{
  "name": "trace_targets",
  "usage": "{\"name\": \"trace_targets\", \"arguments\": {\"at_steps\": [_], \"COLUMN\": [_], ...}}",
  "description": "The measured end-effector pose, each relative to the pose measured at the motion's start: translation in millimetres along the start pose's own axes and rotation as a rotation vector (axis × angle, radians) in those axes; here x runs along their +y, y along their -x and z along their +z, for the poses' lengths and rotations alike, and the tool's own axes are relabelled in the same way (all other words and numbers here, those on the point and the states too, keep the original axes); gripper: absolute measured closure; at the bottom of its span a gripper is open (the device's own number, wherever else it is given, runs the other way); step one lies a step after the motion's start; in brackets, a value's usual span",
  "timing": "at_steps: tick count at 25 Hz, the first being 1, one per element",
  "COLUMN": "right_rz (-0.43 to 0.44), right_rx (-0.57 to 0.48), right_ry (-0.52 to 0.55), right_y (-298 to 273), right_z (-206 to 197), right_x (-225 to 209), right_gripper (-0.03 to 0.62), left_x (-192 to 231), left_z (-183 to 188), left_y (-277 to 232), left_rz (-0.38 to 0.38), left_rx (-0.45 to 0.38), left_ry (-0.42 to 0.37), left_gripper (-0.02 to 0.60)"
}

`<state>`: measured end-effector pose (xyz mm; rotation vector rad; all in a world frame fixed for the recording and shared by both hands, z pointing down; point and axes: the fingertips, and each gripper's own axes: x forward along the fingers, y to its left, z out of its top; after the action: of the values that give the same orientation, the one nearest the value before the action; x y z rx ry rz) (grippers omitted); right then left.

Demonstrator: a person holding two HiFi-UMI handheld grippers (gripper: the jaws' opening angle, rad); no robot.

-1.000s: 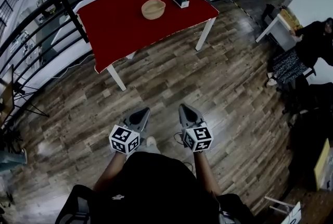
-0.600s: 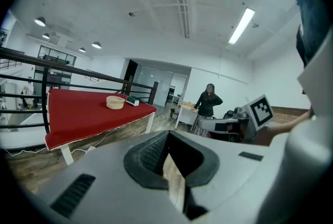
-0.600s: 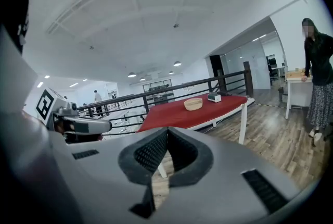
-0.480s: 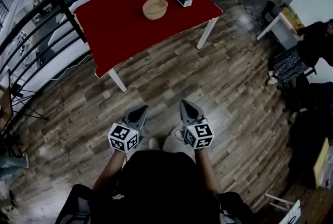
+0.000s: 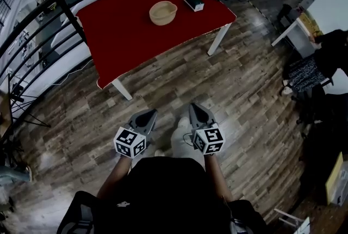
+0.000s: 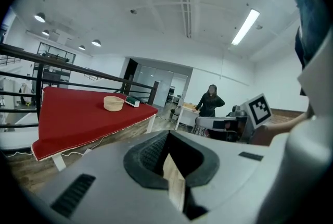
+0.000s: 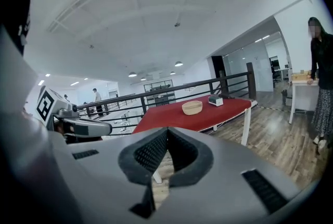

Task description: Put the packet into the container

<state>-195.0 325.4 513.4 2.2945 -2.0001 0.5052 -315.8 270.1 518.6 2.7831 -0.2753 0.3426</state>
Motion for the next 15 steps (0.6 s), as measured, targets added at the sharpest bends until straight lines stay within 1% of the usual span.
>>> {"name": "trace_targets", "arguments": {"at_steps": [8,15], "right_rz": [0.032,0.038], "right_rx": [0.008,0.008], "right_ry": [-0.007,-0.023], "right_y": [-59,-96], "right_z": [28,50], "right_x": [-62,-126], "right_gripper": [0.572,0.572], "left_x": [29,36], "left_z": [31,56], "left_y": [-77,-148], "left_rz": [0.018,0.018], "left_rx": [0.004,0.028], "left_ry": [-0.009,-0.016], "left_gripper": [0.572,0.572]}}
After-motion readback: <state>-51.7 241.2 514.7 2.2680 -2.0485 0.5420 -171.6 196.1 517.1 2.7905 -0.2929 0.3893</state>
